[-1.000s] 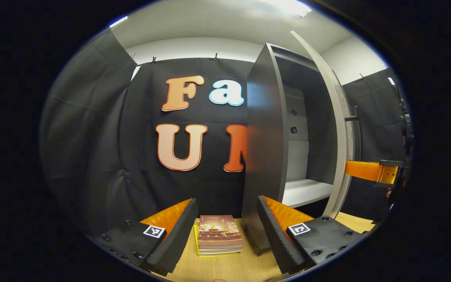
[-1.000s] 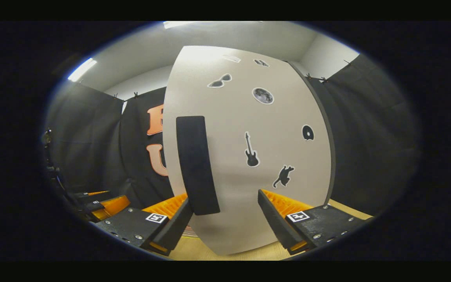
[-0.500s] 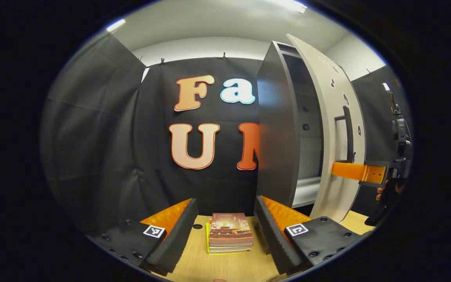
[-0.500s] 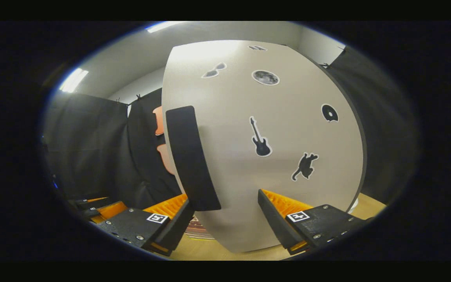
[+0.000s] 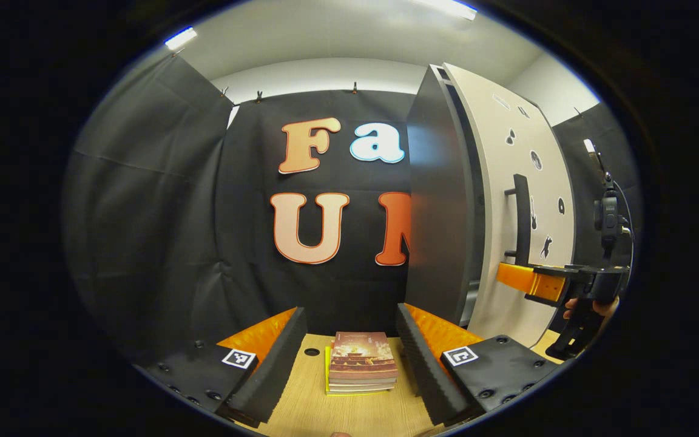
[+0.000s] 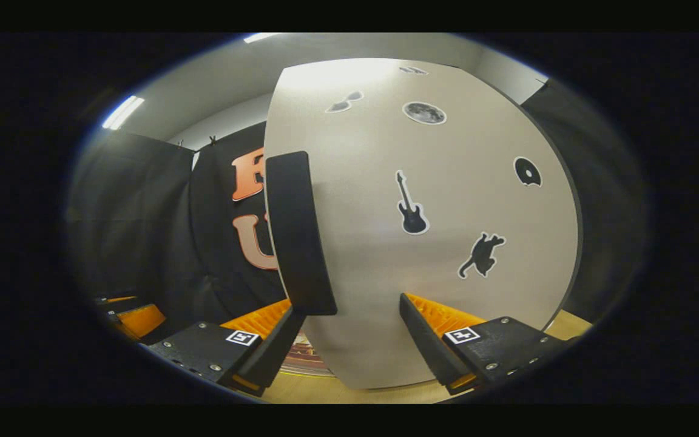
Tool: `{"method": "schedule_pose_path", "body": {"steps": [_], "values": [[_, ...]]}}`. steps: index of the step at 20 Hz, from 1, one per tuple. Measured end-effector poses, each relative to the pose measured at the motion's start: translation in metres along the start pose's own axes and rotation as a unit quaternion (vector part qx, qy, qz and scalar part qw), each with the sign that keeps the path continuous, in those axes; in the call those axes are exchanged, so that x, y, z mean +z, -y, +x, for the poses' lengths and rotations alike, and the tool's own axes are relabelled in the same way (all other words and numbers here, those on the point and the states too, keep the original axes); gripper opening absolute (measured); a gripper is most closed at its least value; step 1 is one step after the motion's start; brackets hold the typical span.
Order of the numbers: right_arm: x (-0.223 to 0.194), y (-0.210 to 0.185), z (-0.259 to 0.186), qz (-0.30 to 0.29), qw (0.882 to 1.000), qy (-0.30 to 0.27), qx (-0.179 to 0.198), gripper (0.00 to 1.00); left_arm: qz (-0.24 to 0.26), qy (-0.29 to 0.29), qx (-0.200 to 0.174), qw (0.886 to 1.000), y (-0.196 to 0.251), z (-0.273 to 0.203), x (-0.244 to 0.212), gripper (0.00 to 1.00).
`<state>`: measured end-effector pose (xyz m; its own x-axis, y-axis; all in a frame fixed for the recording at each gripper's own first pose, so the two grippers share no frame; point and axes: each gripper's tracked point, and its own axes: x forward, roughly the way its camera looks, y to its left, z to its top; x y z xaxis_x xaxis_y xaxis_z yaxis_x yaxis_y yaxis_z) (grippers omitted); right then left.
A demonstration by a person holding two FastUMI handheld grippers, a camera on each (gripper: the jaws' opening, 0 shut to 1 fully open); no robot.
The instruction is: Open the cabinet door with the right hand, grasp the bottle in the cabinet with the left hand and place it on the coaster, then close the cabinet door with the right hand.
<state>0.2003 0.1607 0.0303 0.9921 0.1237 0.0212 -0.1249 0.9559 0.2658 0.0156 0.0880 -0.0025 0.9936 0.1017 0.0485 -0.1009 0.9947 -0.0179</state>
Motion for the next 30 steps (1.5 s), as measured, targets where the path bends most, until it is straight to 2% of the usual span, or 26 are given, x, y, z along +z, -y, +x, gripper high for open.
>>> {"method": "schedule_pose_path", "body": {"steps": [9,11,13,14,19,20,23,24,27,30], "values": [[-0.003,0.000,0.004,-0.020,1.000,-0.006,0.008,0.95,-0.008,0.001,0.009,1.000,0.009,-0.016,0.001,0.96],[-0.004,0.000,0.006,-0.019,1.000,-0.007,0.010,0.92,-0.010,0.000,0.016,1.000,0.010,-0.022,0.001,0.96],[-0.005,0.001,0.008,-0.020,1.000,-0.008,0.010,0.95,-0.009,-0.003,0.023,1.000,0.009,-0.027,0.000,0.96],[-0.004,0.002,0.009,-0.021,1.000,-0.008,0.011,0.92,-0.008,-0.004,0.027,1.000,0.008,-0.030,0.000,0.96],[-0.010,0.002,0.011,-0.021,0.999,-0.019,0.024,0.95,0.002,-0.008,0.052,0.999,0.004,-0.045,-0.001,0.96],[-0.011,0.000,0.008,-0.018,0.999,-0.024,0.031,0.92,0.006,-0.008,0.057,0.998,0.003,-0.048,0.000,0.96],[-0.010,-0.002,-0.015,-0.027,0.999,-0.019,0.036,0.99,0.016,-0.004,0.064,0.998,0.001,-0.053,0.006,0.96],[-0.006,-0.002,-0.027,-0.033,0.999,-0.013,0.031,0.95,0.016,-0.002,0.061,0.998,0.002,-0.054,0.007,0.96],[0.010,-0.003,-0.059,-0.041,0.999,0.006,0.019,0.95,0.015,0.004,0.041,0.999,0.008,-0.055,0.010,0.96],[0.029,0.001,-0.094,-0.043,0.999,0.025,-0.010,0.95,0.010,0.008,0.013,1.000,0.015,-0.057,0.012,0.96]]}}
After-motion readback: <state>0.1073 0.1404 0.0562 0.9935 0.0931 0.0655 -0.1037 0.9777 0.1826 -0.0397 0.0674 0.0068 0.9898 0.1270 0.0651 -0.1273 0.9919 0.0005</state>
